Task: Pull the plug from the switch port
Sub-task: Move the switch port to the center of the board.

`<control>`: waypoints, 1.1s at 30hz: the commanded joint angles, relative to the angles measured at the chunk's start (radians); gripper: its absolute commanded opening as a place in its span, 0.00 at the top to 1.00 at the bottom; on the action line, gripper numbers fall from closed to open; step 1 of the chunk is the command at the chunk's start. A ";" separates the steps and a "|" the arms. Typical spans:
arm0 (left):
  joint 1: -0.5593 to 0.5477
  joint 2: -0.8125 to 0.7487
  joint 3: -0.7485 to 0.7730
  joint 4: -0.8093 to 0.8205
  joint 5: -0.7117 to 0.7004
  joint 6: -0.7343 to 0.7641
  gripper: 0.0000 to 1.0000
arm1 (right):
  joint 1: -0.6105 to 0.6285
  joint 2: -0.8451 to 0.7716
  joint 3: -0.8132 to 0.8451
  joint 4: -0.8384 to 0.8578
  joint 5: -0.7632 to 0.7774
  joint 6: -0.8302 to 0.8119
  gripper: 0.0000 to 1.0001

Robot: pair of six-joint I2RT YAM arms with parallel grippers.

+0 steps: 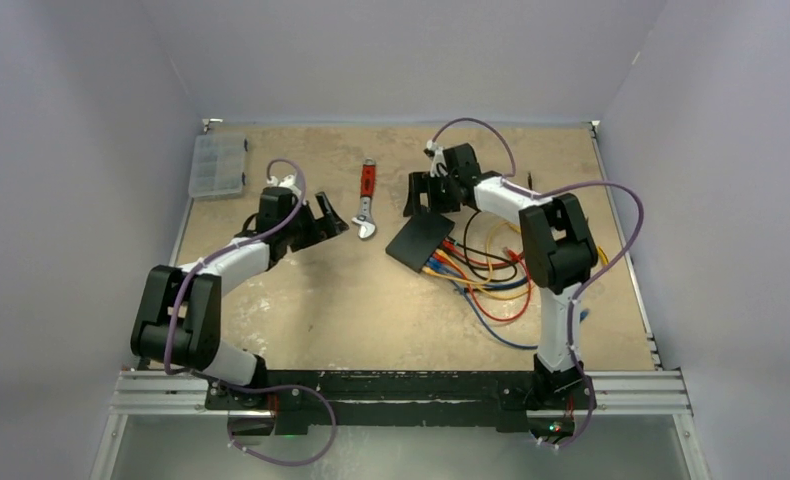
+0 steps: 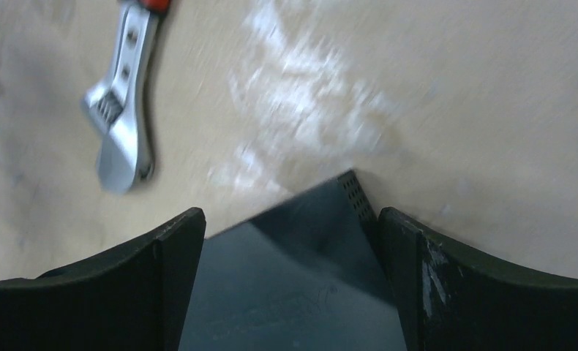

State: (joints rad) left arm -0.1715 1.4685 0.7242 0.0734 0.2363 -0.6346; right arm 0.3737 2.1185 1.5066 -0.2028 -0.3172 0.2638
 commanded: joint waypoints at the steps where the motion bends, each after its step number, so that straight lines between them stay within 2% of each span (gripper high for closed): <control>1: -0.083 0.047 0.072 0.034 0.016 0.018 0.04 | 0.005 -0.174 -0.129 0.018 -0.052 0.018 0.07; 7: -0.216 0.154 0.163 0.034 -0.001 0.043 0.08 | -0.029 -0.309 -0.264 0.034 0.040 0.034 0.03; 13: -0.299 0.251 0.216 0.052 0.015 0.057 0.15 | -0.078 -0.339 -0.383 0.082 -0.040 0.055 0.06; 18: -0.343 0.317 0.219 0.086 0.017 0.033 0.21 | -0.076 -0.320 -0.442 0.139 -0.087 0.075 0.13; 23: -0.370 0.320 0.194 0.112 0.021 0.024 0.28 | -0.072 -0.294 -0.458 0.141 -0.111 0.070 0.19; 29: -0.382 0.254 0.124 0.145 0.026 0.008 0.39 | -0.028 -0.280 -0.447 0.141 -0.177 0.047 0.33; 33: -0.387 0.154 0.052 0.139 -0.026 0.017 0.42 | 0.035 -0.267 -0.446 0.160 -0.239 0.044 0.42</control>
State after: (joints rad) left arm -0.5484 1.7390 0.8394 0.1917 0.2481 -0.6174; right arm 0.3321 1.8439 1.0588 -0.0803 -0.4389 0.3176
